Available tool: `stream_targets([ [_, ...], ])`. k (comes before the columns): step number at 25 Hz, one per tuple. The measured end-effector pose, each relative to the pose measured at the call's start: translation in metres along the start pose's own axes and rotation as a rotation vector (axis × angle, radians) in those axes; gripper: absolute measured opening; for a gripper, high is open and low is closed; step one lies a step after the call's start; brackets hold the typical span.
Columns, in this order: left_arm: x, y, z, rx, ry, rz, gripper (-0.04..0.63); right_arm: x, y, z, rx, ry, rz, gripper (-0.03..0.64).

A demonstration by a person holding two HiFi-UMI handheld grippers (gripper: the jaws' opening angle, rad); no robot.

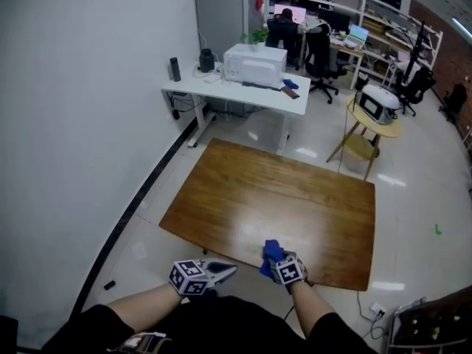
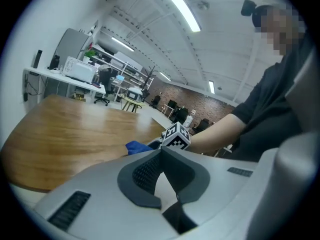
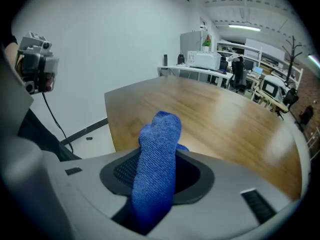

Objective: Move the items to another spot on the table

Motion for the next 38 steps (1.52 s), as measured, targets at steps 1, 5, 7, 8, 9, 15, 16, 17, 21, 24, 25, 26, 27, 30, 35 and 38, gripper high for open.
stream_targets([
  [1, 0.000, 0.002, -0.004, -0.002, -0.010, 0.017, -0.008, -0.003, -0.001, 0.004, -0.002, -0.006, 0.002, 0.169],
  [5, 0.004, -0.001, -0.021, -0.019, -0.033, 0.058, -0.008, -0.006, -0.002, 0.012, -0.026, -0.002, 0.036, 0.170],
  [7, 0.011, -0.007, -0.032, -0.031, -0.027, 0.070, -0.008, 0.001, -0.001, 0.014, -0.047, 0.019, 0.065, 0.170],
  [8, 0.014, -0.011, -0.037, -0.036, -0.019, 0.071, -0.008, 0.005, -0.001, 0.015, -0.058, 0.028, 0.077, 0.170],
  [9, 0.016, -0.013, -0.041, -0.041, -0.013, 0.069, -0.008, 0.009, -0.001, 0.015, -0.066, 0.033, 0.088, 0.170],
  [15, 0.002, -0.023, -0.046, -0.060, -0.037, 0.047, -0.008, 0.015, 0.005, 0.026, -0.011, 0.026, 0.154, 0.201],
  [16, 0.001, -0.022, -0.045, -0.062, -0.036, 0.042, -0.008, 0.015, 0.008, 0.027, 0.007, 0.031, 0.174, 0.234],
  [17, 0.002, -0.021, -0.044, -0.062, -0.033, 0.040, -0.008, 0.015, 0.011, 0.024, 0.027, 0.040, 0.198, 0.292],
  [21, 0.018, -0.023, -0.037, -0.066, 0.015, 0.032, -0.008, 0.024, 0.030, -0.017, 0.004, 0.160, 0.266, 0.376],
  [24, 0.034, -0.022, -0.032, -0.096, 0.082, 0.016, -0.008, 0.024, 0.032, -0.084, 0.053, 0.317, 0.304, 0.374],
  [25, 0.040, -0.018, -0.032, -0.109, 0.099, 0.020, -0.008, 0.022, 0.025, -0.111, 0.120, 0.363, 0.320, 0.362],
  [26, 0.045, -0.013, -0.033, -0.122, 0.114, 0.029, -0.008, 0.021, 0.014, -0.140, 0.203, 0.409, 0.335, 0.343],
  [27, 0.051, -0.009, -0.034, -0.133, 0.124, 0.040, -0.008, 0.020, 0.001, -0.169, 0.290, 0.459, 0.345, 0.294],
  [30, 0.064, -0.001, -0.037, -0.177, 0.146, 0.069, -0.008, 0.013, -0.050, -0.229, 0.469, 0.606, 0.360, 0.070],
  [35, 0.059, 0.015, -0.039, -0.242, 0.151, 0.073, -0.008, -0.017, -0.075, -0.248, 0.423, 0.689, 0.394, -0.018],
  [38, 0.062, 0.017, -0.032, -0.278, 0.149, 0.075, -0.008, -0.020, -0.069, -0.259, 0.394, 0.705, 0.365, -0.018],
])
Point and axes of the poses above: the fingertips, and each gripper's own axes: z forward along the fingers, y to its right, x out of its top, the point moved 5 cm from there along -z, backward along the fingers, and after that the axes turned 13 degrees about -y, right-handed, at the moved point
